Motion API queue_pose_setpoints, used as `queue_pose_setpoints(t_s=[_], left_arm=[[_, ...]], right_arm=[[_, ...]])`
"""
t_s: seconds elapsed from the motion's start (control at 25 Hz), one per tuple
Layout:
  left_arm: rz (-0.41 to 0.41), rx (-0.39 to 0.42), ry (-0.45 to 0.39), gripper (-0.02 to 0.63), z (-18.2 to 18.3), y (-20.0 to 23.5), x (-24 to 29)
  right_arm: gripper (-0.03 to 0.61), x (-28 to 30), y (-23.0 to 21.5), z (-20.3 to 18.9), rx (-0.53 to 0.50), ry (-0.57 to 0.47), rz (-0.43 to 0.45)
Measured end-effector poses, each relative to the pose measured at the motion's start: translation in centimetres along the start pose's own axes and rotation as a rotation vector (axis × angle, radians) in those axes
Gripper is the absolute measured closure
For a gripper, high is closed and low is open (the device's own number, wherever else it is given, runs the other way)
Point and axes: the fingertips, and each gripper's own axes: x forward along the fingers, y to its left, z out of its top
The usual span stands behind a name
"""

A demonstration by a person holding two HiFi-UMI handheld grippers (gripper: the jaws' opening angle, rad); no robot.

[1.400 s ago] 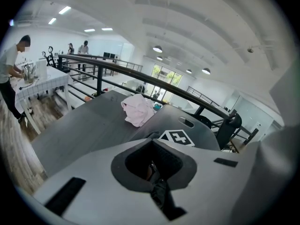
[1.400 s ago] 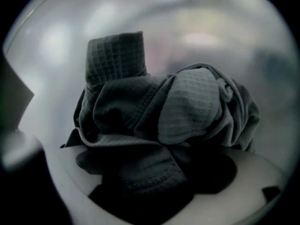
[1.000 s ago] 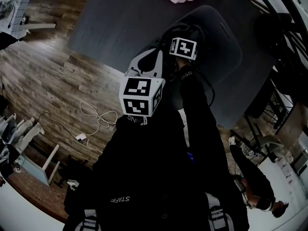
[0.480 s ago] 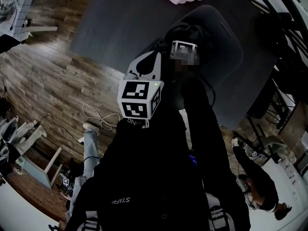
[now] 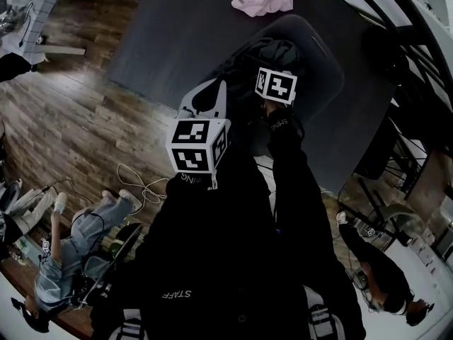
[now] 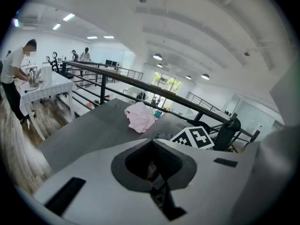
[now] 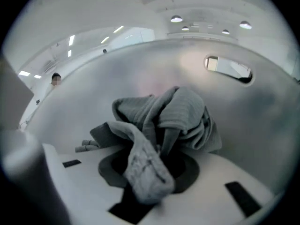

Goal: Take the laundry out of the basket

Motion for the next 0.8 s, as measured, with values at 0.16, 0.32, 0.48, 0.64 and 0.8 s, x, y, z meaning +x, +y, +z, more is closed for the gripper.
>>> queue_pose_setpoints(t_s=[0.16, 0.32, 0.48, 0.64, 0.8], left_arm=[[-0.007, 0.009, -0.025, 0.615, 0.4, -0.8, -1.3], [-0.008, 0.009, -0.041, 0.614, 1.3, 0.6, -2.5], [-0.004, 0.007, -0.076, 0.614, 2.5, 1.9, -4.3], [-0.005, 0.027, -0.133, 0.614, 3.5, -0.4, -6.5], [-0.009, 0.046, -0.197, 0.615, 5.1, -2.0, -8.4]], right_arm=[[0.454, -4.9, 0.7, 2.2, -0.044, -0.138, -0.002], [0.454, -9.3, 3.1, 4.4, -0.083, -0.262, 0.002], [0.454, -14.0, 4.9, 6.2, -0.125, -0.384, -0.015], [0.454, -20.4, 4.1, 6.8, -0.167, -0.512, -0.038], [0.454, -25.9, 4.0, 8.0, -0.199, -0.625, -0.050]])
